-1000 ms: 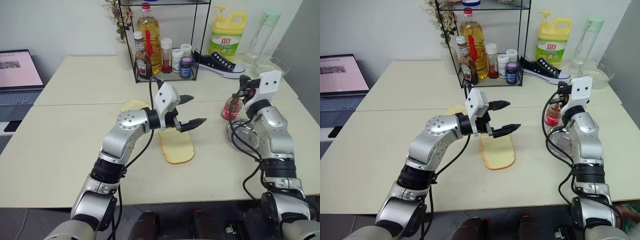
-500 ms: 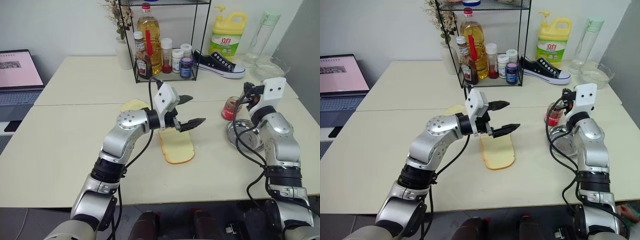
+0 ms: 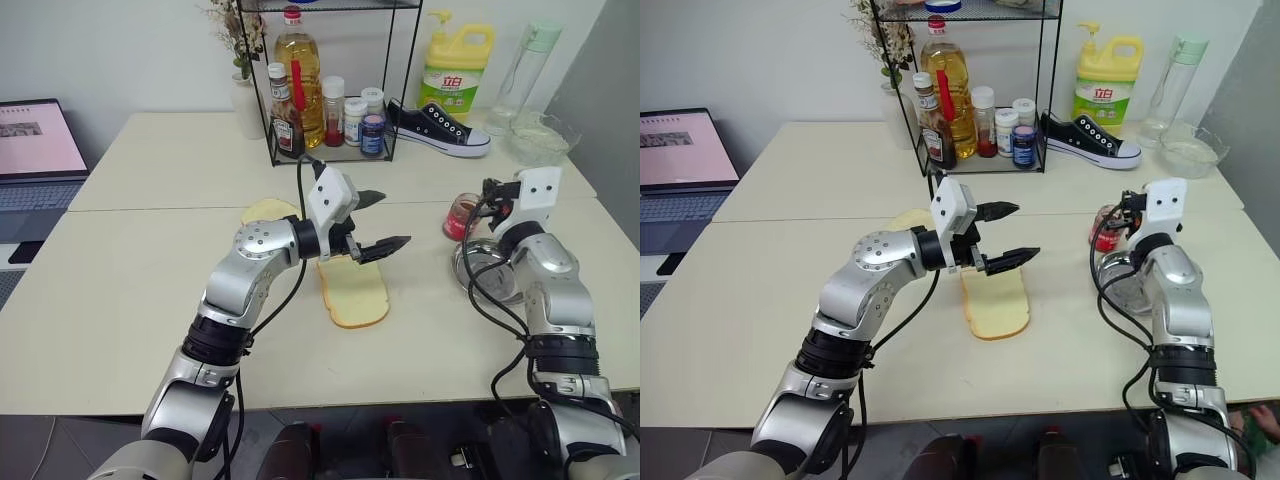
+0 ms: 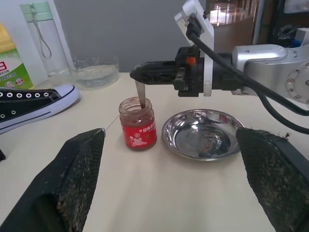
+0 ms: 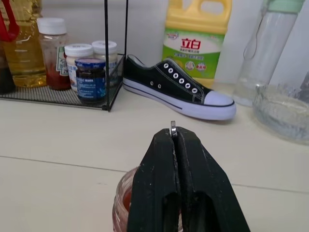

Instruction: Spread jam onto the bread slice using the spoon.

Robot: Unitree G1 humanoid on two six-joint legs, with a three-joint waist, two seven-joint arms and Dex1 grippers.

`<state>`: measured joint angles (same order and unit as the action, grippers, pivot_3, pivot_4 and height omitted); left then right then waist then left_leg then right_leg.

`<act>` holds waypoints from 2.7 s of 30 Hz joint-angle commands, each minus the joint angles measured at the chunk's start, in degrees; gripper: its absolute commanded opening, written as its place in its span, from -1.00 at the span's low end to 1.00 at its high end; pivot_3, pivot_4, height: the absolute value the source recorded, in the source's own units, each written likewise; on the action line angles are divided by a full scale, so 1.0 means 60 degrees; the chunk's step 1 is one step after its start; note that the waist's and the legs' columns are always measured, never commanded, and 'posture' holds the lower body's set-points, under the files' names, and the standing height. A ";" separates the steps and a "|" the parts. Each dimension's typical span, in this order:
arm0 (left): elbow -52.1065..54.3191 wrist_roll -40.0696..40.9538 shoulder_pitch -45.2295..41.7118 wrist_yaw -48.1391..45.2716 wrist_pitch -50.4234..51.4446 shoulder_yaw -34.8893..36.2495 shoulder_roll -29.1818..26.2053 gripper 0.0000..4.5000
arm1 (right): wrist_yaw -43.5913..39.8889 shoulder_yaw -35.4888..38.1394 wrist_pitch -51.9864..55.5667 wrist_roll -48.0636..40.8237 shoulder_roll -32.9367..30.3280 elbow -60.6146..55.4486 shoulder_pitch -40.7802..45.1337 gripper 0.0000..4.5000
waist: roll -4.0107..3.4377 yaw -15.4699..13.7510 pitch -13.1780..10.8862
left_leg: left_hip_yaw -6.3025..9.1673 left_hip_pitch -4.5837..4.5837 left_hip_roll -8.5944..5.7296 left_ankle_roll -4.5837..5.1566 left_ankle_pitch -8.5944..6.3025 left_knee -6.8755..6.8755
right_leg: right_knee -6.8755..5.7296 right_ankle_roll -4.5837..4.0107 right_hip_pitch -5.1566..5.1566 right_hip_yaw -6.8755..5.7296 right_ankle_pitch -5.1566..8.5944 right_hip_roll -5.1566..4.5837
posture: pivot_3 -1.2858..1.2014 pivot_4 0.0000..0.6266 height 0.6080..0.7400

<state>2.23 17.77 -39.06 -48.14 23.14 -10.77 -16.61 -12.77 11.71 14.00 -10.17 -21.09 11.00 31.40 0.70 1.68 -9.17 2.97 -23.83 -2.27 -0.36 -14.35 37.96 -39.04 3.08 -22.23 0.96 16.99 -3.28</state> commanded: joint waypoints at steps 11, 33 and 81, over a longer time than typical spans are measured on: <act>0.0278 0.0047 -0.0164 0.0047 -0.0186 0.0143 0.0020 1.00 | 0.1176 0.1915 0.1243 -0.2005 0.0737 0.0390 0.1324 -0.98 | 0.0000 0.0000 0.0000 | 0.0001 0.0000 0.0000 -0.0003 0.0002 0.0000 | -0.0001 0.0000 0.0000 0.0000 0.0000 0.0000 | 0.03 -0.52 1.00; -0.0067 -0.0015 -0.0319 -0.0062 -0.0424 0.0076 0.0134 1.00 | 0.2531 0.3134 0.2424 -0.4050 0.0978 -0.0468 0.1620 -0.98 | -0.0002 0.0002 0.0001 | -0.0003 -0.0001 0.0001 0.0007 -0.0004 -0.0001 | -0.0003 0.0000 -0.0001 0.0002 0.0000 0.0000 | 0.03 -0.52 1.00; -0.1350 -0.0073 -0.0970 -0.0683 -0.1145 0.0569 -0.0527 1.00 | 0.5558 0.4626 0.3191 -0.7533 0.1310 -0.2410 0.2160 -0.98 | -0.0004 0.0005 -0.0001 | -0.0003 -0.0003 0.0003 0.0010 -0.0005 -0.0006 | -0.0002 0.0000 -0.0002 0.0001 0.0000 0.0001 | 0.03 -0.52 1.00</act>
<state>-6.74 17.38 -43.60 -51.94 17.54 -8.62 -19.05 19.62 38.69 34.15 -52.88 -12.89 -0.39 42.41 0.68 1.72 -9.17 2.95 -23.84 -2.25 -0.30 -14.38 37.92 -39.05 3.08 -22.24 0.97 16.99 -3.27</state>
